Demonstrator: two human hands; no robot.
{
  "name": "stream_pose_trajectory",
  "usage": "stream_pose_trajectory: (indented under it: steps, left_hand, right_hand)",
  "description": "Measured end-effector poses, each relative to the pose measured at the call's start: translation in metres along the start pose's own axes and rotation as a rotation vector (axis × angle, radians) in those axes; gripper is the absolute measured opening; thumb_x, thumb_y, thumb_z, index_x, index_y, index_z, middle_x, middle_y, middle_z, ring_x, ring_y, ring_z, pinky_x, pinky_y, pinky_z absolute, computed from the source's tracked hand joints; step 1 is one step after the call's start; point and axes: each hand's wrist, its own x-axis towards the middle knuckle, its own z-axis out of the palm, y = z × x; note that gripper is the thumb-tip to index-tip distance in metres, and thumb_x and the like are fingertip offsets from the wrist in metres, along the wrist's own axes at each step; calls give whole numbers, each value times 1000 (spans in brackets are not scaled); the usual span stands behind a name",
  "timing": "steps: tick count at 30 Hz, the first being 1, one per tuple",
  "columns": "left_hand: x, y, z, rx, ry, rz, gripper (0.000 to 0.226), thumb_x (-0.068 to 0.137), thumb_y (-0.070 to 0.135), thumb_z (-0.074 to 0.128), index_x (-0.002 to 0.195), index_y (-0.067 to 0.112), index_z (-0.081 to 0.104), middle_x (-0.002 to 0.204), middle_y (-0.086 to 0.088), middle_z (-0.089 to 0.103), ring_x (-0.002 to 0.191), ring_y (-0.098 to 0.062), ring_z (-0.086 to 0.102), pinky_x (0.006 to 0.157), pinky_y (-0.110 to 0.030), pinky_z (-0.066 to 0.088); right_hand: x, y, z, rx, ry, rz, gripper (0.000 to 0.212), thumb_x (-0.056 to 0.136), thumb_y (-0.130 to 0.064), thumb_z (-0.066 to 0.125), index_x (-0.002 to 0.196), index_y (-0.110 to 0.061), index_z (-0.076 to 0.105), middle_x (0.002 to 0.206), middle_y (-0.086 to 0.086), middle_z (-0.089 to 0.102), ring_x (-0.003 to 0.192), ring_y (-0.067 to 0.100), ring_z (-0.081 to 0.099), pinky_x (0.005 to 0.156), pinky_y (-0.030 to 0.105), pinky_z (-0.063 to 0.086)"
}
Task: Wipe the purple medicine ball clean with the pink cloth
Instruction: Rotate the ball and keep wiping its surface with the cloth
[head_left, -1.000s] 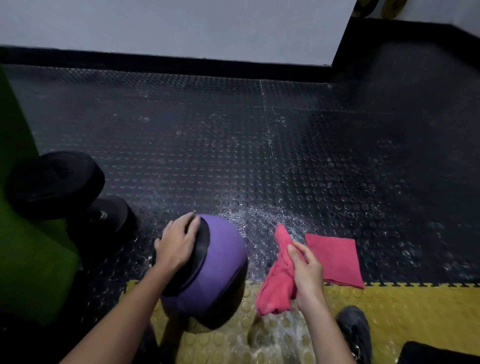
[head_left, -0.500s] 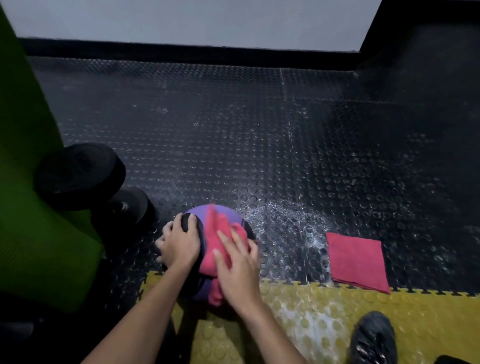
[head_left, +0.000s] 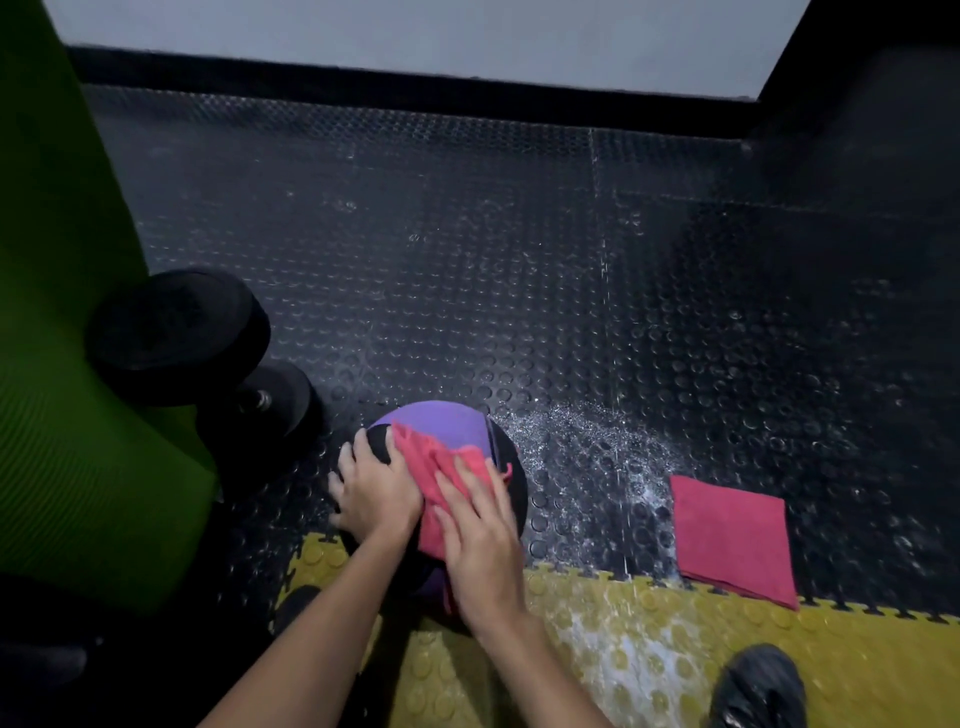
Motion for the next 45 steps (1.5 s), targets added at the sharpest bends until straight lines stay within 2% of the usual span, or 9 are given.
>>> stream_pose_trajectory:
  steps: [2,7,16,23,29,34,38,43,45]
  left_hand:
    - [-5,-2,0,2,8,34,52,97,47,31,144,24,33,153,1,28,140,-28,21,109,-54,19]
    - [-38,-7,13,25,71,85,56,96,52,28,143,22,35,153,-1,28,140,-28,20,107,-57,20]
    - [-44,0,20,104,67,154,56,96,48,32,145,20,32,154,-1,25,142,-28,16,109,-56,15]
    - [-53,9,25,106,65,118,58,95,50,33,144,20,33,153,-5,25,141,-31,17,107,-59,16]
    - [-47,-10,18,55,134,103,55,95,48,37,143,19,37,152,-3,30,140,-29,21,107,-54,19]
    - [-53,-3,25,80,107,140,66,90,58,27,143,19,36,151,-5,30,139,-32,22,105,-58,19]
    - [-53,-1,26,84,102,163,57,95,49,38,142,18,37,152,-6,30,140,-32,21,107,-58,18]
    - [-49,-11,18,66,158,195,75,82,59,19,141,18,40,150,-6,34,139,-31,25,106,-54,21]
    - [-51,-14,17,59,150,233,83,78,63,12,140,16,41,149,-8,36,137,-34,28,105,-54,23]
  right_hand:
    - [3,16,-3,43,51,36,33,89,-25,43,113,-15,64,124,0,58,125,20,38,109,21,22]
    - [41,74,-23,267,-53,949,28,96,-24,42,103,-14,67,104,12,67,93,30,61,85,39,48]
    - [-15,21,-14,161,164,343,47,89,-40,38,122,-13,59,132,-2,48,126,16,39,103,20,26]
    - [39,65,-26,265,42,928,33,96,-30,40,115,-14,62,109,8,63,97,25,57,82,32,43]
    - [-14,20,-17,88,7,362,69,85,-64,18,131,-23,49,143,1,38,134,23,25,111,29,13]
    - [24,60,-22,310,76,807,30,95,-24,44,116,-12,62,114,8,60,101,24,56,81,27,40]
    - [29,78,-31,530,59,1235,34,96,-33,43,106,-11,65,92,6,62,73,21,55,59,26,38]
    - [-15,1,3,209,345,568,37,92,-28,42,122,-12,58,132,3,51,124,20,40,104,32,30]
    - [-14,0,5,194,331,509,41,90,-32,42,120,-12,59,130,4,53,127,25,39,106,35,29]
